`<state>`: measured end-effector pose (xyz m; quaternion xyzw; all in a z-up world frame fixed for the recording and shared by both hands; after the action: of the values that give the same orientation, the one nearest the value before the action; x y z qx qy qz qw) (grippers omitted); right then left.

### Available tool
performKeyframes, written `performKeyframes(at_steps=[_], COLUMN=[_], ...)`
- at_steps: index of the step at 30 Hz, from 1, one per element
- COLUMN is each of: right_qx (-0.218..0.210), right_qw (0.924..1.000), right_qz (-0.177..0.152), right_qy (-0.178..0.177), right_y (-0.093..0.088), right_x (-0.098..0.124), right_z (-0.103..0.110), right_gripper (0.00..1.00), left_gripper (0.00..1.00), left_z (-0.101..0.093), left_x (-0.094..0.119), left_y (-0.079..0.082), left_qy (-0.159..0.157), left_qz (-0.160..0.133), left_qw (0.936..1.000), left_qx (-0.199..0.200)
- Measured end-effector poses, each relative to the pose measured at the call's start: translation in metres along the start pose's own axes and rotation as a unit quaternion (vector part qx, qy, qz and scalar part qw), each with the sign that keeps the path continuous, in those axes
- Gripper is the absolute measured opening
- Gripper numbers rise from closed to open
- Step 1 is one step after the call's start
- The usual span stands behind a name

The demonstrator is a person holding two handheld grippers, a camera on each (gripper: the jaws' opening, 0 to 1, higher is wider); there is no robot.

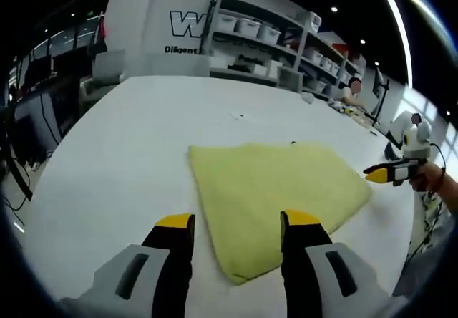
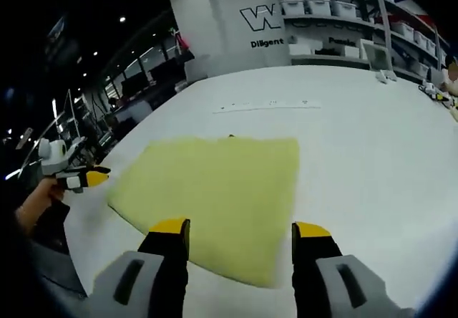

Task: Fold the garment on the visible template until the final outline fits inside the template.

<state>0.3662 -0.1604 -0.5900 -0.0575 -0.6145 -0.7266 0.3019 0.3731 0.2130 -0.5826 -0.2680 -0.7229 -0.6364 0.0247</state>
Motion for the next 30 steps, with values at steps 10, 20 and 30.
performKeyframes(at_steps=[10,20,30], right_qx=[0.015,0.03,0.038], right_qw=[0.9995,0.9992,0.999], right_qz=[0.027,0.026,0.022], right_qy=[0.002,0.005,0.001], right_y=[-0.031,-0.033,-0.035], right_x=[0.014,0.013,0.016], right_z=[-0.006,-0.007,-0.011], right_gripper=[0.43,0.31,0.17], left_gripper=[0.38,0.22,0.12], left_z=[0.004,0.003,-0.001], left_x=[0.022,0.025,0.023], left_y=[-0.03,-0.038,-0.04], left_qy=[-0.012,-0.026,-0.04], left_qz=[0.049,0.052,0.055], left_qw=[0.9986,0.9983,0.9976], left_qx=[-0.014,-0.008,-0.015])
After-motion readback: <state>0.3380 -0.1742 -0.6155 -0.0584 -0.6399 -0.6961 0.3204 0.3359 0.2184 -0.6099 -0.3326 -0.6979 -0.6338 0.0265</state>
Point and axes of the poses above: the point that each gripper's makers call its tool centre point, and the gripper's own axes: x roughly backward along the fingers, z roughly to its left, y roughly out of its top, the point moved 8 cm from there along x, roughly backward along the fingers, and after that the axes turned 13 degrees about -z, right-handed, at the moved point
